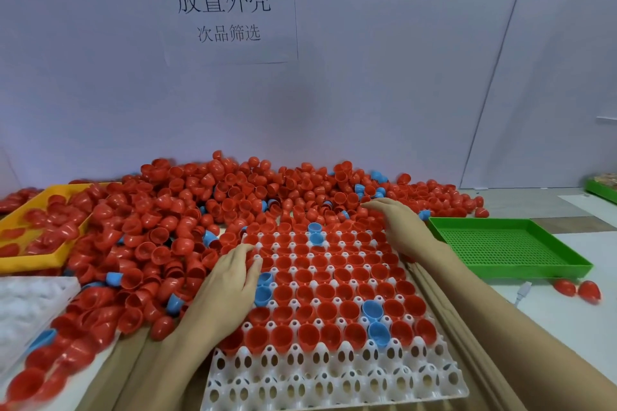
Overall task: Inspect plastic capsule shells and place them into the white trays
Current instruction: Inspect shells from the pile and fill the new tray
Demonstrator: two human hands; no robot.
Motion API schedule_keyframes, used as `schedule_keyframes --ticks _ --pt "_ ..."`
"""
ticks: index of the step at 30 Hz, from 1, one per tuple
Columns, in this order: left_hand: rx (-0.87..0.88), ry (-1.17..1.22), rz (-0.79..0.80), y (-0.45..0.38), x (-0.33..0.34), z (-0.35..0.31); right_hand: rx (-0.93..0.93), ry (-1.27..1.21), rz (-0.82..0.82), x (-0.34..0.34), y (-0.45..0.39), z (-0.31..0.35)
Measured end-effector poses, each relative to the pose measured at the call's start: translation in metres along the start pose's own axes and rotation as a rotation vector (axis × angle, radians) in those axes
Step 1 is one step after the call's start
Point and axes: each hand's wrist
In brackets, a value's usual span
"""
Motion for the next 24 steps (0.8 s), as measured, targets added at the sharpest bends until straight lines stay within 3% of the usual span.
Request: schedule_keyframes --ticks 5,7,15,20,24 --pt "0.002 -0.016 -0.025 -0.003 -0.001 0.002 0.062 0.18 0.272 -0.004 -0.027 -0.009" --pt "0.008 -0.02 -0.028 -0.003 -0.002 0.003 0.07 0.207 0.289 -0.005 -0.032 -0.012" --pt "0.019 -0.011 -0.002 -0.001 -0.005 -0.001 0.106 0.139 0.134 -0.004 -0.028 -0.013" --pt "0.038 -0.009 0.01 0.001 -0.01 -0.003 0.12 -0.134 -0.175 -0.006 -0.01 -0.02" --pt "0.082 -0.027 -0.002 0.002 -0.011 -0.004 0.124 -0.445 -0.273 -0.024 0.009 -0.012"
Point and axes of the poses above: each hand's wrist, its own y-axis away from the middle knuckle, its own x-axis out of the palm, z = x × y, and after that the axes turned 2 degrees about -y, right-handed
